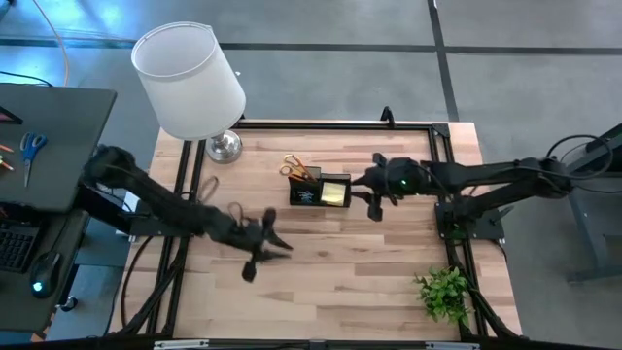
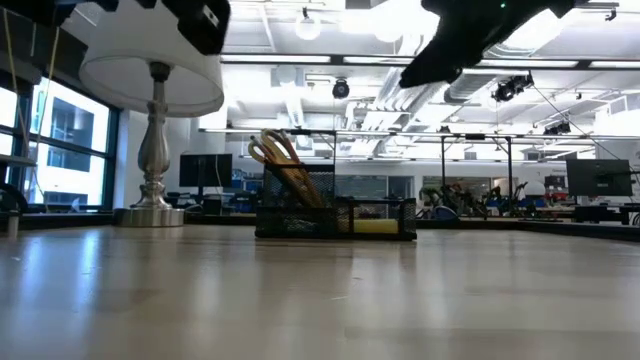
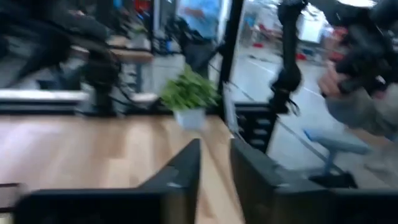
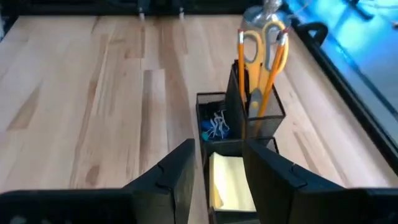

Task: Pick and place office supplies into organizer
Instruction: Return to Home Position

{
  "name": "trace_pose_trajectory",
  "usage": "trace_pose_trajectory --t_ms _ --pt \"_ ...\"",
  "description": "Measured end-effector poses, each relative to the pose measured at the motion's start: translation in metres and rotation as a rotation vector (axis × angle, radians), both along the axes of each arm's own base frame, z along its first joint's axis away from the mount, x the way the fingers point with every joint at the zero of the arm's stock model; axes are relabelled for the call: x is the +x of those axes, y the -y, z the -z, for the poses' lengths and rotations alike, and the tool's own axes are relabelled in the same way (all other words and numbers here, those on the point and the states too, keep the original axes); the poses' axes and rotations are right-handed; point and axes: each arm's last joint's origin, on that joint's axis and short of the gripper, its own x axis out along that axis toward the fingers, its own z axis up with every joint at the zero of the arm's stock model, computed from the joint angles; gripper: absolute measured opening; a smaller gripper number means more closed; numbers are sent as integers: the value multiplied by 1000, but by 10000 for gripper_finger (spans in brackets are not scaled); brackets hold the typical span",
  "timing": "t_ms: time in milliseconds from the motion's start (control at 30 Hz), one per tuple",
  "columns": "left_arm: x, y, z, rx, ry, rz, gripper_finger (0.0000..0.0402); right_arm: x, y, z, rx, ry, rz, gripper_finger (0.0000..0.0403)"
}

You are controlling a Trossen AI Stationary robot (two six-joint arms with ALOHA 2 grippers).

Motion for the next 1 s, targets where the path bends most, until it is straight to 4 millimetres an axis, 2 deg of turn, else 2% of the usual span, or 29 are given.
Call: trace_pose_trajectory --t_ms 67,133,300,433,600,833,1000 --pt "-11 -13 -8 9 23 -31 35 -9 -5 3 -5 13 6 128" --pt "-23 -24 -11 15 47 -56 10 -20 -7 10 10 40 10 128" --pt "-46 -42 -8 13 80 -77 28 -50 -7 29 76 196 9 128" --pt "-62 -51 3 10 90 -59 14 -70 -12 41 90 351 -37 128" --pt "-85 -61 12 -24 230 -33 7 -93 -14 59 89 447 -61 128" --pt "-118 -72 29 -35 315 -59 3 -118 -14 77 104 561 -50 128" --pt "-126 -74 27 -6 304 -14 2 -130 -12 94 74 626 -26 128"
